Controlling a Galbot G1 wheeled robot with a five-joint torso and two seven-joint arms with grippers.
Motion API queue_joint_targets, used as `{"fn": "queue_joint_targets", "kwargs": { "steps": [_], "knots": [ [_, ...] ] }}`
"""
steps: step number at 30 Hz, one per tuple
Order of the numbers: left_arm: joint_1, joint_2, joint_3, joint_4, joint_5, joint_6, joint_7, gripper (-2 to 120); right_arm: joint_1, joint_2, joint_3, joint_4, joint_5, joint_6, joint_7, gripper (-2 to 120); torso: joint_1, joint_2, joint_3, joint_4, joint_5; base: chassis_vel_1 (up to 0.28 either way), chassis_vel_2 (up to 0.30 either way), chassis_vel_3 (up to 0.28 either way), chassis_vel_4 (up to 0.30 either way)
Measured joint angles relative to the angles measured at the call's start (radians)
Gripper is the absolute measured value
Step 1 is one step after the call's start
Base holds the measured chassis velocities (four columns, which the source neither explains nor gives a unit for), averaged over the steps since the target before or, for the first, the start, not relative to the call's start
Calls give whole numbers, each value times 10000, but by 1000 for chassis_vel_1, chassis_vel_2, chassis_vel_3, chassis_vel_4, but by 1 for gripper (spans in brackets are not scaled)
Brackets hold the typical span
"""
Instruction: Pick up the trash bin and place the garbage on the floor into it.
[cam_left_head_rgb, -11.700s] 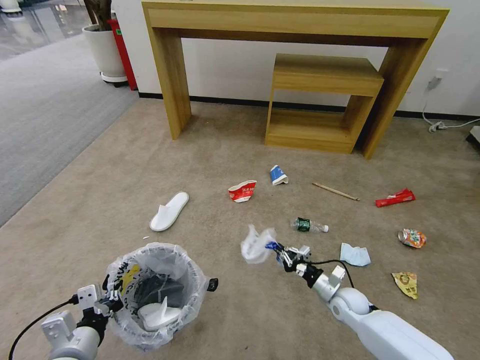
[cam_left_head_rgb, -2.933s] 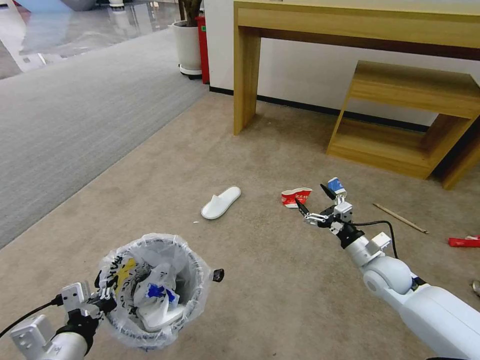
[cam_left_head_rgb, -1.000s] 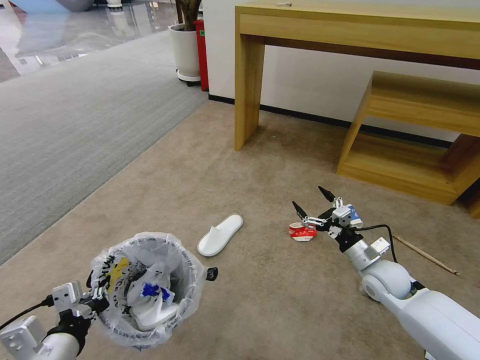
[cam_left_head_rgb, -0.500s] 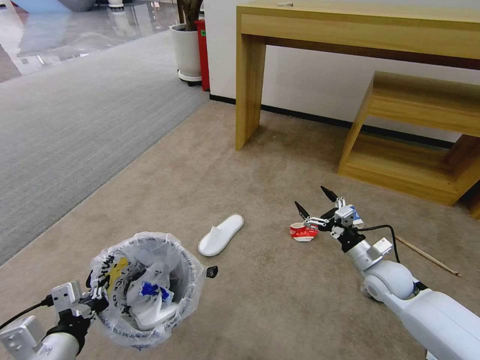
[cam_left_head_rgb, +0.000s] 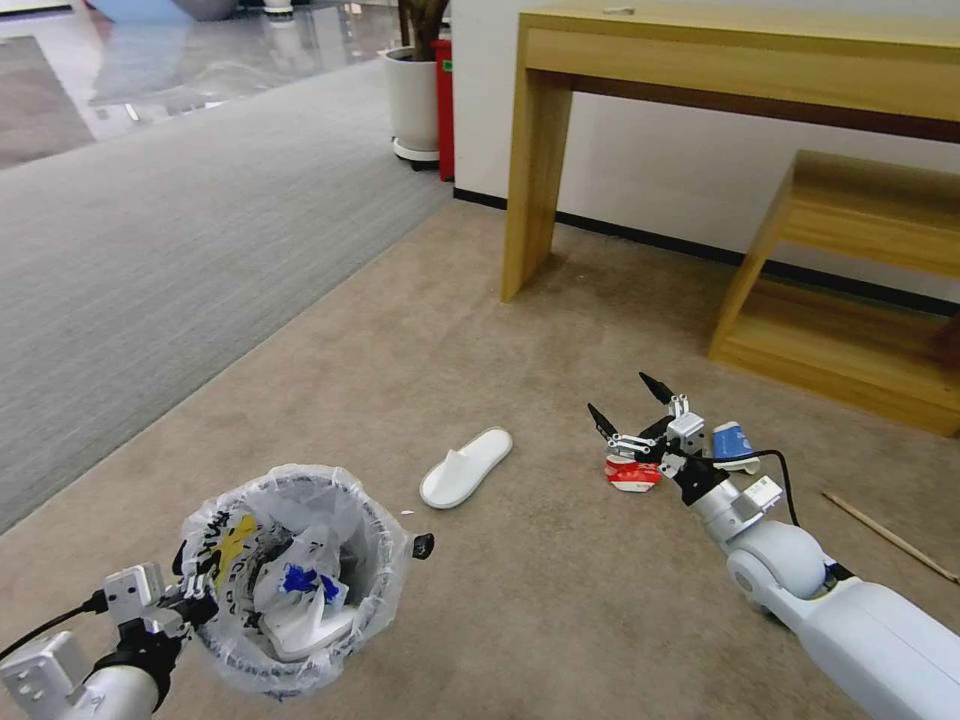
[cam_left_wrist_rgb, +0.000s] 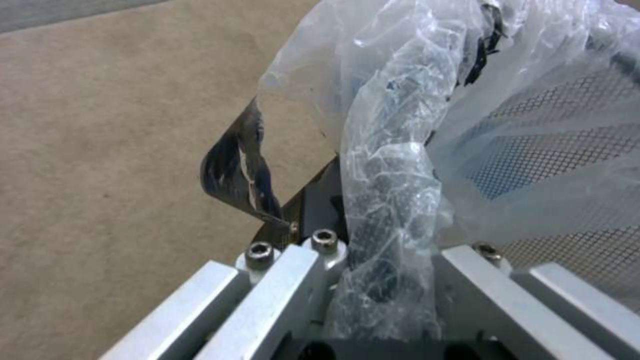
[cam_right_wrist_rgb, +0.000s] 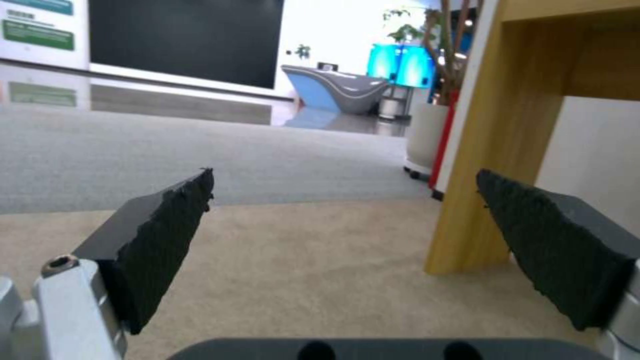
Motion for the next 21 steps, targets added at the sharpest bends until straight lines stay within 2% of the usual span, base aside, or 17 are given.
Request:
{"fn": "queue_joint_targets", "kwargs": {
  "steps": [21],
  "knots": [
    [-5,77,-14,-7,-10,-77,-23,1,-118,14,136,-3,-216,-108,70,100,-1,0,-1,-2,0,5,6,5,4]
  ]
}}
